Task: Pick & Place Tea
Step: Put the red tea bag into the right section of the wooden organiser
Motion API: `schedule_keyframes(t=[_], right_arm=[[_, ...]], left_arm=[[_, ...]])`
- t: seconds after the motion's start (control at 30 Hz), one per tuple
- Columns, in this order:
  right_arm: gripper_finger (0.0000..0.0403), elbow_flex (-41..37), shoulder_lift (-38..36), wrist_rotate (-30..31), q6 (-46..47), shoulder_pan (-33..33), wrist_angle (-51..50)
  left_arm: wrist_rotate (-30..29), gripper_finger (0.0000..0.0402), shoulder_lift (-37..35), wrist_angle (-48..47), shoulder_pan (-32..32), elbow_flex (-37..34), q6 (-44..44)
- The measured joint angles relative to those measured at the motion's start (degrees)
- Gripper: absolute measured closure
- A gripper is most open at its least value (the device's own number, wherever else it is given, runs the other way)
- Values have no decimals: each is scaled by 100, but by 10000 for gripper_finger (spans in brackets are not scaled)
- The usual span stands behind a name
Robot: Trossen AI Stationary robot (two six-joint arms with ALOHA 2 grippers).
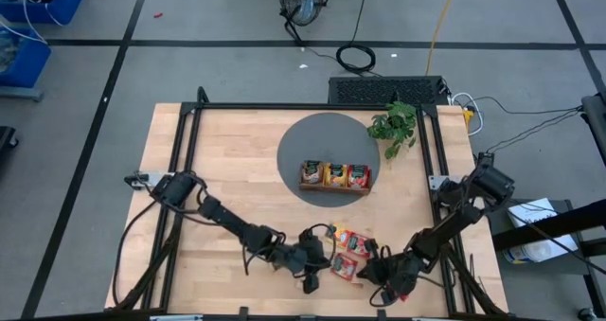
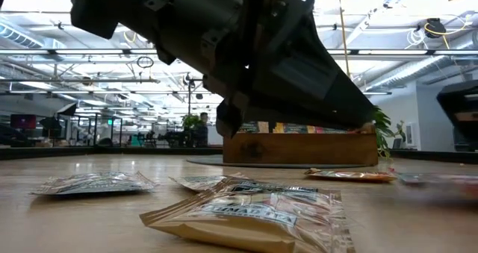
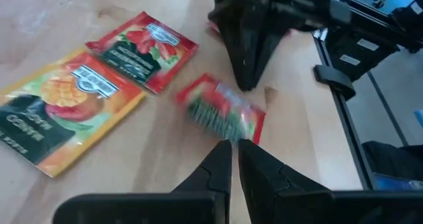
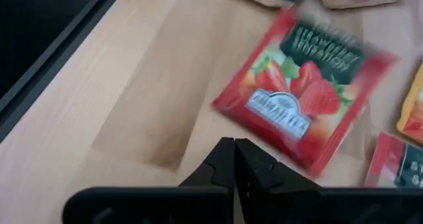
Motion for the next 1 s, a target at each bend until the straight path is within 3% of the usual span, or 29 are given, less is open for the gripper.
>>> schedule_keyframes(t=[0.3,0.63,1.0], right_arm=[[403,10,169,-66,117,-78,45],[403,202,-77,92,-986,8,570],[403,210,398,116,-721,-427,434]], left_arm=[[-4,369,0,-27,50,0,-149],[81,369,0,-180,50,0,-163],[82,369,0,-451,39,-2,-324]])
